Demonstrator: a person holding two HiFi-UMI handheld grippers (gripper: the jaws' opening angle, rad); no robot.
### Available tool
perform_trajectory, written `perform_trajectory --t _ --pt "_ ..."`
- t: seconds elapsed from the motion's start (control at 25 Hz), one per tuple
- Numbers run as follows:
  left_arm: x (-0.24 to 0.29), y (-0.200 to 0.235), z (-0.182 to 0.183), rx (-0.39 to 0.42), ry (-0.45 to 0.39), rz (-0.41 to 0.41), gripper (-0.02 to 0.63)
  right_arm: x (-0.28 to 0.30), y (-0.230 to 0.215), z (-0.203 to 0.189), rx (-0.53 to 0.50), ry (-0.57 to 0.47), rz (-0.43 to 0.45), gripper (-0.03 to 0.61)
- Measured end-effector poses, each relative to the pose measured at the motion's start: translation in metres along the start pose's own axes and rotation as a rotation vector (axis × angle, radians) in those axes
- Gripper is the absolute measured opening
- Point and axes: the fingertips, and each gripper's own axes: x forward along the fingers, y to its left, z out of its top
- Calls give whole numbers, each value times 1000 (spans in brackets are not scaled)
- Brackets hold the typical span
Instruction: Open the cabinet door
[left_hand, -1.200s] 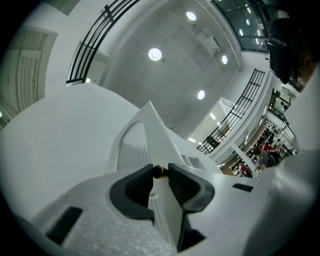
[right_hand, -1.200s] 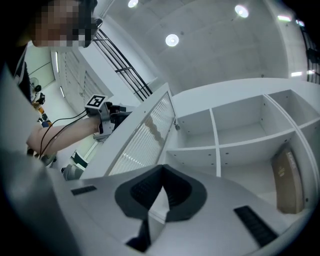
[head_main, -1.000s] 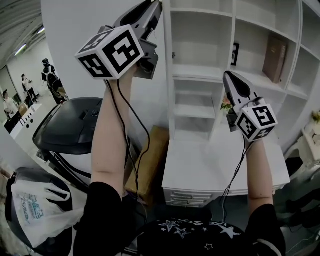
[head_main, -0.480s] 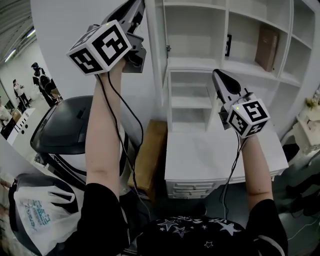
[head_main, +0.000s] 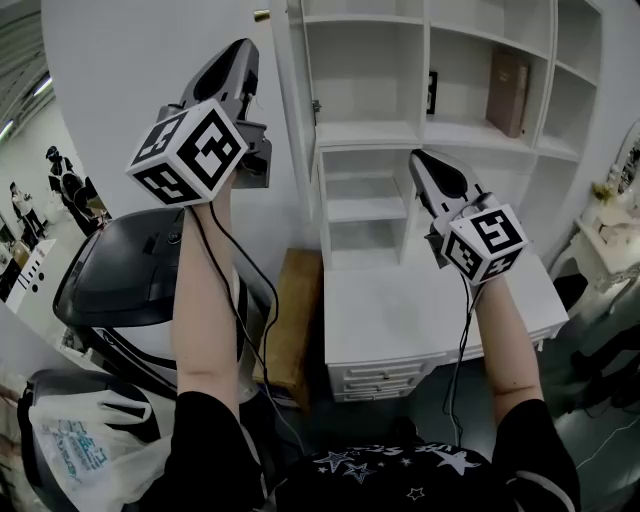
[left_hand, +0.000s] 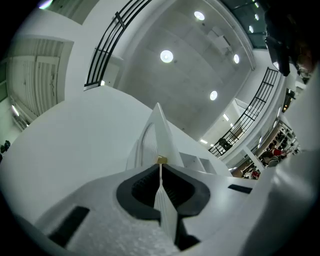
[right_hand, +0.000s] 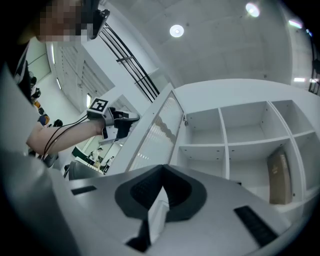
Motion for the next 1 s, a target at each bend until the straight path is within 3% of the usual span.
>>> perform_trajectory --t 0.16,0.56,0.76,1.0 --pt "-29 -5 -8 48 28 36 21 -6 14 6 37 -30 13 6" --pt "-131 -55 -70 178 159 134 15 -54 40 2 37 -23 64 6" --pt "-185 -92 -110 153 259 185 15 -94 39 3 55 -10 86 6" --pt "-247 -146 -166 49 396 274 15 -154 38 -13 126 41 120 6"
